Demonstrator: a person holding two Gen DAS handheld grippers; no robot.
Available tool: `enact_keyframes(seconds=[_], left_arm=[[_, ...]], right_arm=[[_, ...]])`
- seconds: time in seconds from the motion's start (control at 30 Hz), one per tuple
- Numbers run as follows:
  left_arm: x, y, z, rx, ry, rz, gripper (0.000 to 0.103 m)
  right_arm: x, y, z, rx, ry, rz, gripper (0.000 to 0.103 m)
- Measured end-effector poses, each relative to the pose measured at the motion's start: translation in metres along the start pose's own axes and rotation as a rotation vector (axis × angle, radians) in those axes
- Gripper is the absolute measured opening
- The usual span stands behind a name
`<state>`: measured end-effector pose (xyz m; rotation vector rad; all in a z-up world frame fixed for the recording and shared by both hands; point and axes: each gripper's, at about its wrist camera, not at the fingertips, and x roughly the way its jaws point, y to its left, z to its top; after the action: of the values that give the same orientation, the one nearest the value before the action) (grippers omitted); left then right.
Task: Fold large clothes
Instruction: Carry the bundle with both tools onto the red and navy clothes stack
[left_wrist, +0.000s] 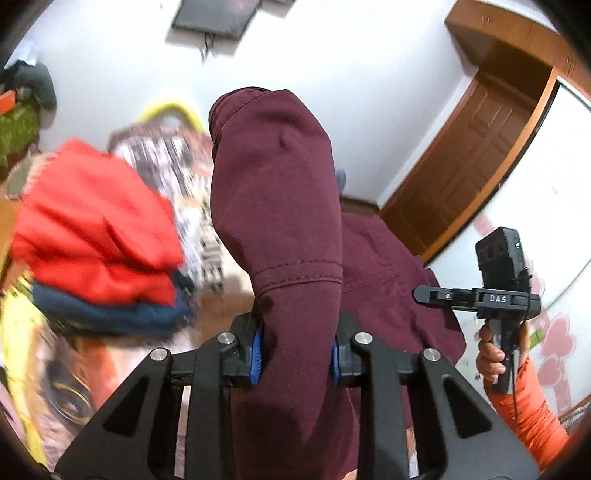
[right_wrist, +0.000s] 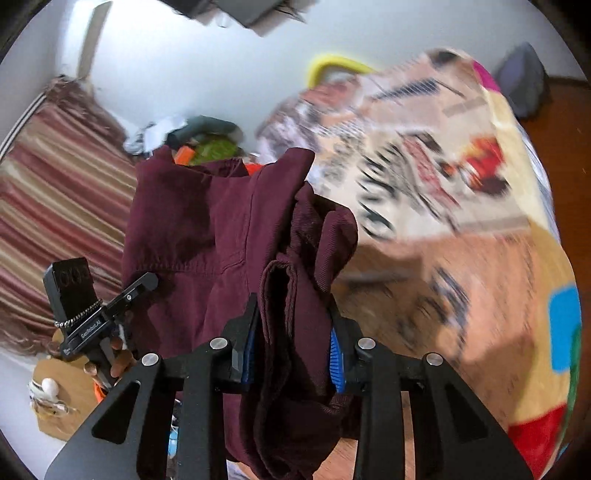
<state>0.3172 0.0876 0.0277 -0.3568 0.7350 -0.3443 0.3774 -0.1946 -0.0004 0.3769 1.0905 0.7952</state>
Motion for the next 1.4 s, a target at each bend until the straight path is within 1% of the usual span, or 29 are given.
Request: enact_keyframes(seconds=[0.03,0.1,0.2,0.23,0.27,0.33,0.37,0.43,0.47,0.5,0.6,0.63,0.7,0.73,0.8,0.83,0.87,0.93,1.0,1.03,1.1,1.13,1.17,1.2,1.23,1.27,1.33,1.4], left_arm=[[-0.011,0.006,0.01,0.0,-0.026,0.006,0.026],[-0.031,0.023,0.031,0.001,-0.075,0.02,0.026],[-0.056,0.049,0.066,0.01,-0.135,0.06,0.026],[-0.062,0.058,0.078,0.012,-0.151,0.074,0.026],[-0.066,0.066,0.088,0.005,-0.166,0.079,0.026],[-0.073,0.085,0.111,-0.008,-0.189,0.074,0.026],[-0.074,0.094,0.12,0.0,-0.202,0.085,0.026],[-0.071,0.114,0.137,0.003,-0.219,0.112,0.026],[-0.065,0.13,0.147,0.0,-0.216,0.126,0.026],[-0.058,0.136,0.15,-0.002,-0.211,0.134,0.026],[-0.03,0.179,0.161,-0.038,-0.163,0.198,0.026],[-0.012,0.202,0.163,-0.067,-0.125,0.226,0.027],[0.012,0.232,0.159,-0.102,-0.059,0.265,0.027],[0.032,0.256,0.154,-0.129,-0.013,0.311,0.028],[0.054,0.287,0.143,-0.144,0.031,0.395,0.037],[0.062,0.3,0.136,-0.154,0.055,0.41,0.045],[0.067,0.309,0.132,-0.161,0.066,0.411,0.049],[0.071,0.321,0.124,-0.178,0.06,0.404,0.052],[0.068,0.321,0.122,-0.186,0.039,0.4,0.054],[0.065,0.318,0.123,-0.181,0.033,0.41,0.055],[0.053,0.305,0.124,-0.152,0.017,0.463,0.055],[0.046,0.292,0.122,-0.129,0.005,0.5,0.055],[0.037,0.281,0.121,-0.103,-0.01,0.531,0.055],[0.027,0.269,0.119,-0.084,-0.024,0.538,0.055],[0.019,0.262,0.116,-0.075,-0.036,0.533,0.055],[0.011,0.253,0.115,-0.068,-0.051,0.536,0.055],[-0.008,0.232,0.112,-0.049,-0.088,0.543,0.055],[-0.036,0.2,0.105,-0.01,-0.148,0.545,0.055]], right_arm=[[0.002,0.008,0.006,-0.016,-0.005,0.007,0.028],[0.014,0.037,0.028,-0.072,-0.027,0.029,0.028],[0.034,0.074,0.053,-0.138,-0.061,0.057,0.028],[0.038,0.08,0.057,-0.148,-0.066,0.067,0.028],[0.052,0.092,0.069,-0.168,-0.072,0.081,0.028],[0.071,0.104,0.084,-0.191,-0.073,0.096,0.028],[0.088,0.109,0.097,-0.191,-0.074,0.105,0.028],[0.109,0.111,0.111,-0.173,-0.067,0.127,0.028],[0.123,0.109,0.118,-0.16,-0.06,0.143,0.028],[0.143,0.107,0.127,-0.148,-0.055,0.151,0.028],[0.189,0.1,0.141,-0.123,-0.03,0.148,0.028],[0.205,0.094,0.142,-0.109,-0.017,0.143,0.028],[0.239,0.081,0.144,-0.07,0.022,0.119,0.028],[0.251,0.076,0.142,-0.06,0.038,0.104,0.028],[0.29,0.055,0.135,-0.04,0.087,0.031,0.028],[0.303,0.048,0.132,-0.028,0.103,0.025,0.03],[0.312,0.039,0.129,-0.009,0.115,0.035,0.031],[0.318,0.03,0.128,0.014,0.111,0.058,0.033],[0.314,0.034,0.128,-0.029,0.096,0.044,0.035],[0.309,0.039,0.128,-0.056,0.091,0.022,0.038],[0.297,0.053,0.126,-0.111,0.073,-0.053,0.039],[0.292,0.059,0.126,-0.13,0.063,-0.079,0.039],[0.278,0.068,0.122,-0.175,0.033,-0.117,0.039],[0.264,0.077,0.119,-0.211,-0.006,-0.134,0.039],[0.256,0.081,0.118,-0.231,-0.037,-0.141,0.039],[0.235,0.092,0.112,-0.265,-0.086,-0.15,0.039],[0.202,0.111,0.099,-0.327,-0.148,-0.155,0.039],[0.171,0.134,0.084,-0.393,-0.215,-0.159,0.039]])
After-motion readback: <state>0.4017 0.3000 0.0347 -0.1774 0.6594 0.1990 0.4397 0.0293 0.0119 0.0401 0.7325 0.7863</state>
